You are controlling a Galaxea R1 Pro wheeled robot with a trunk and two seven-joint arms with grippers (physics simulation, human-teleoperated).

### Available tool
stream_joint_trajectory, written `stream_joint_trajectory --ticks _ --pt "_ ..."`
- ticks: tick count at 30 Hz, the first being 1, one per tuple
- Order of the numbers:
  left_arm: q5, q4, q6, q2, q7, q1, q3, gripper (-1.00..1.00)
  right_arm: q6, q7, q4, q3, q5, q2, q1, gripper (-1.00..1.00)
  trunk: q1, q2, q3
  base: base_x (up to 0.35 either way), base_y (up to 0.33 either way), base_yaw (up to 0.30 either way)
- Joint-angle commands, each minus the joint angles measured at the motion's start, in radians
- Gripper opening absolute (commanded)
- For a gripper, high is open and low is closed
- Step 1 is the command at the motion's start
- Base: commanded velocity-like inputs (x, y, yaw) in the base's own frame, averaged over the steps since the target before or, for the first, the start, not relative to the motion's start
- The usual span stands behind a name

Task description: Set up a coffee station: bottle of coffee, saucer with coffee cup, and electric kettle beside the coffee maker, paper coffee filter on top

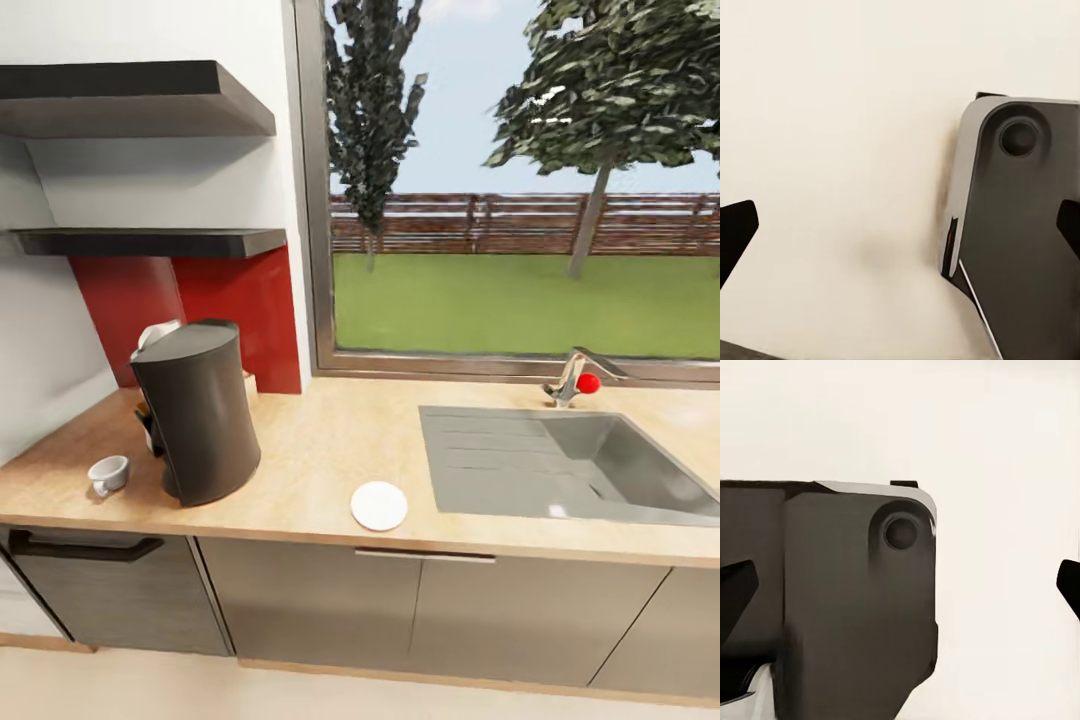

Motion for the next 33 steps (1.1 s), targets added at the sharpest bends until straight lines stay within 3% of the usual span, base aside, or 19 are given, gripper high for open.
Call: stream_joint_trajectory --ticks 1,6,14,15,22,26,30,33 --pt "-0.007 -0.001 -0.002 0.0 0.0 0.0 0.007 1.0 -0.001 -0.004 -0.001 -0.002 0.007 0.0 0.0 1.0 0.0 -0.002 -0.002 -0.276 -0.134 0.278" --pt "-0.007 -0.005 -0.002 0.0 0.0 -0.002 0.006 1.0 -0.001 -0.004 -0.002 -0.003 0.008 0.0 0.0 1.0 0.0 -0.002 -0.002 -0.184 -0.051 0.235" --pt "-0.015 -0.023 -0.012 0.0 -0.005 -0.011 -0.002 1.0 -0.004 -0.002 -0.003 0.001 0.013 0.0 0.0 1.0 0.0 -0.002 -0.002 -0.015 -0.003 0.03" --pt "-0.013 -0.119 -0.021 0.005 -0.006 -0.019 -0.002 1.0 -0.005 0.001 -0.054 0.006 0.013 0.002 0.0 1.0 0.0 -0.002 -0.002 0.0 0.0 0.0" --pt "-0.001 -0.405 -0.047 -0.014 -0.017 -0.03 0.001 1.0 -0.047 0.003 -0.249 0.007 0.012 0.003 0.0 1.0 0.0 -0.002 -0.002 0.0 0.0 0.0" --pt "0.015 -0.484 -0.103 -0.043 -0.018 -0.041 -0.002 1.0 -0.096 0.004 -0.336 0.011 0.013 0.006 0.0 1.0 0.0 -0.002 -0.002 0.0 0.0 0.0" --pt "0.013 -0.484 -0.116 -0.075 -0.01 -0.103 -0.004 1.0 -0.154 0.004 -0.392 0.047 0.013 0.021 -0.001 1.0 0.0 -0.002 -0.002 0.0 0.0 0.0" --pt "0.008 -0.476 -0.129 -0.091 -0.017 -0.136 -0.015 1.0 -0.205 0.005 -0.416 0.118 0.012 0.038 -0.001 1.0 0.0 -0.002 -0.002 0.0 0.0 0.0"
